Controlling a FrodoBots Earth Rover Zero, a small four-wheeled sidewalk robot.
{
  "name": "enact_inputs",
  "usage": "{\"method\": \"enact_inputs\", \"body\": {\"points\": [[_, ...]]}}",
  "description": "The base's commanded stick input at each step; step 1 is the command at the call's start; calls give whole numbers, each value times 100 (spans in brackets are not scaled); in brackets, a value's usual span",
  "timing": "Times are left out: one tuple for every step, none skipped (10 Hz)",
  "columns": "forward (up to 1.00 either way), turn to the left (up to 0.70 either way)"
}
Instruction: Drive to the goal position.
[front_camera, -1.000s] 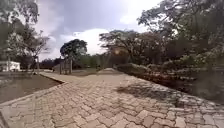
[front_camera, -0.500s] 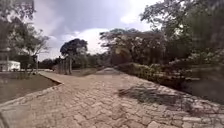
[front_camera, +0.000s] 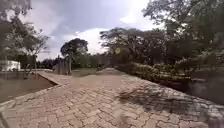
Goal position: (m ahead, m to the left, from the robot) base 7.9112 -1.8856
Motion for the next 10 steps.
{"method": "enact_inputs", "body": {"points": [[70,-33],[70,-14],[70,0],[70,0],[70,0],[70,0],[70,0],[70,0],[70,0],[70,0]]}}
